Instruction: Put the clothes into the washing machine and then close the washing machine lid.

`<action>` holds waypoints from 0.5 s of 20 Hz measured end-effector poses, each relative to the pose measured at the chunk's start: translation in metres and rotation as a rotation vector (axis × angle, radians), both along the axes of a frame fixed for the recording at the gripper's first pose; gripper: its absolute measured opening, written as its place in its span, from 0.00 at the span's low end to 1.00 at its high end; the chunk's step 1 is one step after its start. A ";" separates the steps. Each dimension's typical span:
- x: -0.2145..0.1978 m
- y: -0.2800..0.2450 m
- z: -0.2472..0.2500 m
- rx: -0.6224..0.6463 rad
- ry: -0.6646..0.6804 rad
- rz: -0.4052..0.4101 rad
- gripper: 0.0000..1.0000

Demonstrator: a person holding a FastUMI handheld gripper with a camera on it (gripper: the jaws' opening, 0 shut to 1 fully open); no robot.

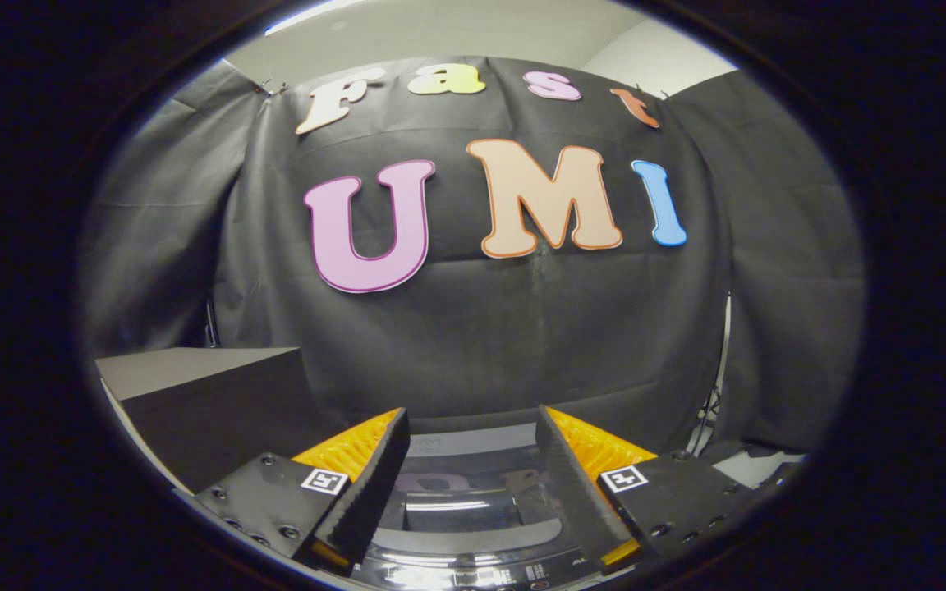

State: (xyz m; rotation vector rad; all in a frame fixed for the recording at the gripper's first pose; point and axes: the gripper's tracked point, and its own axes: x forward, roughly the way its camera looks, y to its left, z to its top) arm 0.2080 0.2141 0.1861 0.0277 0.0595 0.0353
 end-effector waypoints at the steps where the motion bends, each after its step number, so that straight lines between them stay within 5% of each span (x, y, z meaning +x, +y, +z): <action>1: -0.007 -0.003 -0.002 0.002 0.012 0.000 0.96; 10: -0.067 -0.004 -0.015 -0.030 0.079 0.049 0.96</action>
